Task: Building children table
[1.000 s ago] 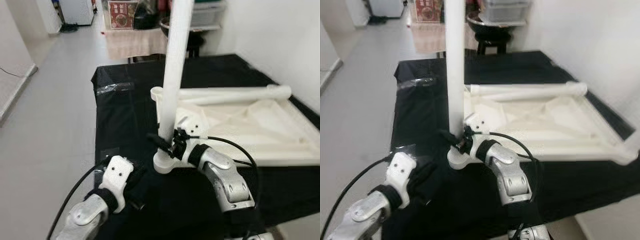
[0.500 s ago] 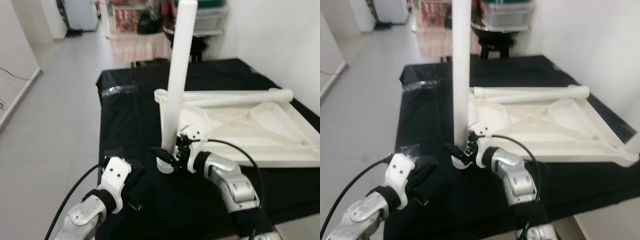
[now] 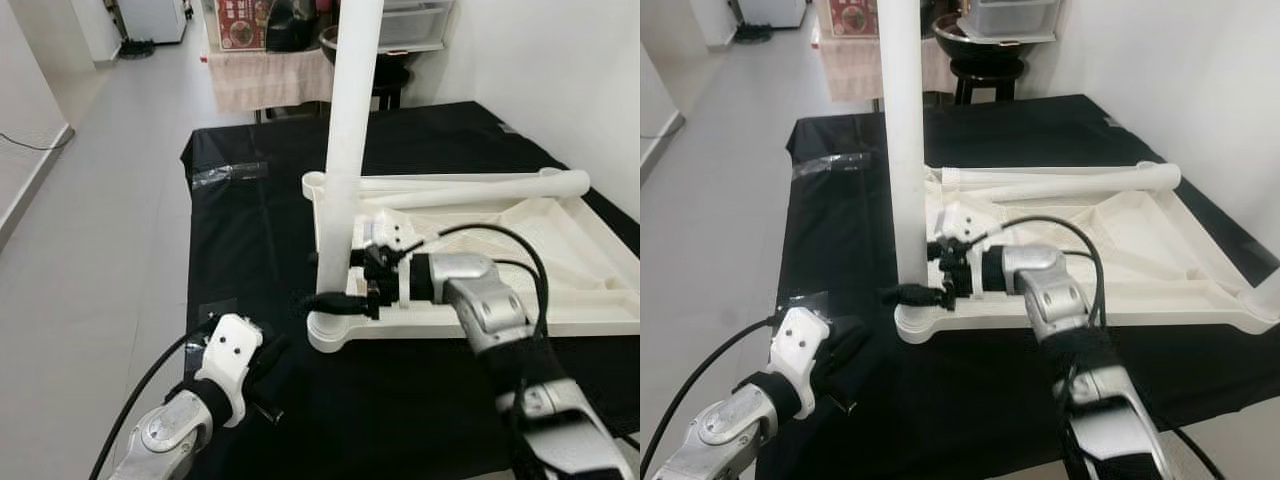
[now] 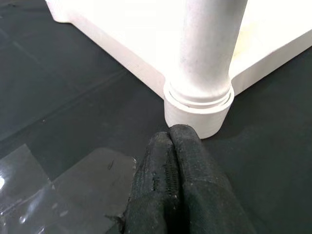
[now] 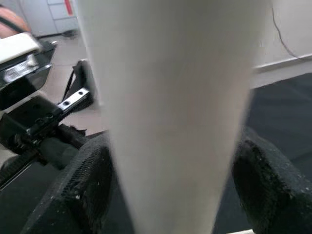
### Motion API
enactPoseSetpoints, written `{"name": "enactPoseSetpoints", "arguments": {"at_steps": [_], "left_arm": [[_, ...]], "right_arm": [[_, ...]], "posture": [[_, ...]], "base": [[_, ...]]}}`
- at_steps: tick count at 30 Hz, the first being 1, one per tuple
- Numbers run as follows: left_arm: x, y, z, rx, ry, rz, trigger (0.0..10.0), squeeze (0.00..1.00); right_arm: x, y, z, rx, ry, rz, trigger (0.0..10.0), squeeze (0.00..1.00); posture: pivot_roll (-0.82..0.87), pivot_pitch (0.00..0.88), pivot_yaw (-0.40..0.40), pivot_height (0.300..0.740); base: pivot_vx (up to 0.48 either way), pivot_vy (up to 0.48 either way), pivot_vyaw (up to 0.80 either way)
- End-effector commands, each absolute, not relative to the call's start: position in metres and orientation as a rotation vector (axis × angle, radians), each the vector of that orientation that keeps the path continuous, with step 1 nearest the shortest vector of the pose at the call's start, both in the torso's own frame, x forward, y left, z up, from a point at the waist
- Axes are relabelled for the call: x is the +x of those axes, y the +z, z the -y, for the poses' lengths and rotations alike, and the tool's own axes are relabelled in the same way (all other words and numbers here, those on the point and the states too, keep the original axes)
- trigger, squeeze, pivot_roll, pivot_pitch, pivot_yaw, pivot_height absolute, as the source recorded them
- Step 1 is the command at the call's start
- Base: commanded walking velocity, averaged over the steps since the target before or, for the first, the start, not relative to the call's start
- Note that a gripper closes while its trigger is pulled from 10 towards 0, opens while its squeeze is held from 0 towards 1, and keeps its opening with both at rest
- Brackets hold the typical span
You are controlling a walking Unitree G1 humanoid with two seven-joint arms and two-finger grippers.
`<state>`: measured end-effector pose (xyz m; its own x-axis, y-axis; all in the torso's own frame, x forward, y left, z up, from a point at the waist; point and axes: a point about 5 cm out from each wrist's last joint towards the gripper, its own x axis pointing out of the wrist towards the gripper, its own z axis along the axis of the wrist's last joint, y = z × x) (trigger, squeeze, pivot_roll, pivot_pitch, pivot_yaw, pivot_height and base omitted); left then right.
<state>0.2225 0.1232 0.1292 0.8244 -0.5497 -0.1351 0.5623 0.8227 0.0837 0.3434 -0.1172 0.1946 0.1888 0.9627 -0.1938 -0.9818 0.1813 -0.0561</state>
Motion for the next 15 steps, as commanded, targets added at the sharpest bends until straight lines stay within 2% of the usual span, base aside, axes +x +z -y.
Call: {"name": "enactPoseSetpoints", "arguments": {"at_steps": [1,11,15], "left_arm": [[0.22,0.127,-0.122,0.113,-0.596,-0.118,10.0,0.0],[0.22,0.128,-0.121,0.108,-0.596,-0.115,10.0,0.0],[0.22,0.129,-0.12,0.104,-0.598,-0.113,10.0,0.0]], "right_arm": [[0.345,0.19,0.118,-0.153,1.386,-0.139,0.0,0.0],[0.341,0.188,0.131,-0.145,1.402,-0.127,0.0,0.0],[0.336,0.183,0.139,-0.151,1.334,-0.118,0.0,0.0]], "posture": [[0.02,0.058,-0.024,0.74],[0.01,0.071,-0.023,0.74],[-0.01,0.089,-0.024,0.74]], "base": [[0.0,0.0,0.0],[0.0,0.0,0.0],[0.0,0.0,0.0]]}}
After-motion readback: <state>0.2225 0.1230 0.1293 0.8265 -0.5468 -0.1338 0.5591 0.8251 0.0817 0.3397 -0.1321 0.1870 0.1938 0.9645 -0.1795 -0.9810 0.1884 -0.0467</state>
